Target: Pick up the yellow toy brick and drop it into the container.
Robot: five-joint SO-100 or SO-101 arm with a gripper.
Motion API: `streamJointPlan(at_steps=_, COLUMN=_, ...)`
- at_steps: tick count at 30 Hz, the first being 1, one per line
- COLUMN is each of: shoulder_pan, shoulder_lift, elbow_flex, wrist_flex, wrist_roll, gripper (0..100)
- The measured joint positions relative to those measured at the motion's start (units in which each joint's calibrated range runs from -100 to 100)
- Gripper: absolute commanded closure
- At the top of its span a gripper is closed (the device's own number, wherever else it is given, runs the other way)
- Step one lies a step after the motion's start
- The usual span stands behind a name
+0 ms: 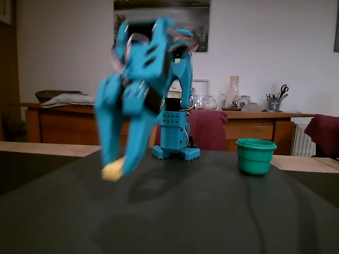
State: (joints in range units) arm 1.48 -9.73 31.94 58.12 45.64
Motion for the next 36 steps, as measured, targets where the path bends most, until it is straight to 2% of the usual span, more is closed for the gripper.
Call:
streamJointPlan(at_steps=7, shoulder_pan=-15.44, shoulder_lift=-3.65, elbow_flex=-16.22, wrist_flex=22.88, wrist_roll=-7.88, gripper=100)
streamJointPlan(at_steps=13, shoulder_pan=-27.84, shoulder_lift=-3.82, elbow_flex=-22.11, wrist_flex=33.70, wrist_roll=-13.33, gripper=100)
streamJointPlan(at_steps=20, shoulder_pan=-41.87, shoulder_lift=-3.99, elbow_flex=-22.75, wrist_flex=39.07, wrist_roll=-19.78, gripper=100)
streamJointPlan(at_steps=28, shoulder_pan=-55.75, shoulder_lift=-11.13, elbow_flex=-22.75, wrist_flex=39.95, wrist_roll=-25.54, gripper=100)
streamJointPlan(at_steps=36, shoulder_pan=-59.69, shoulder_lift=-14.87, elbow_flex=-18.94, wrist_flex=39.95, wrist_roll=-27.66, gripper=100)
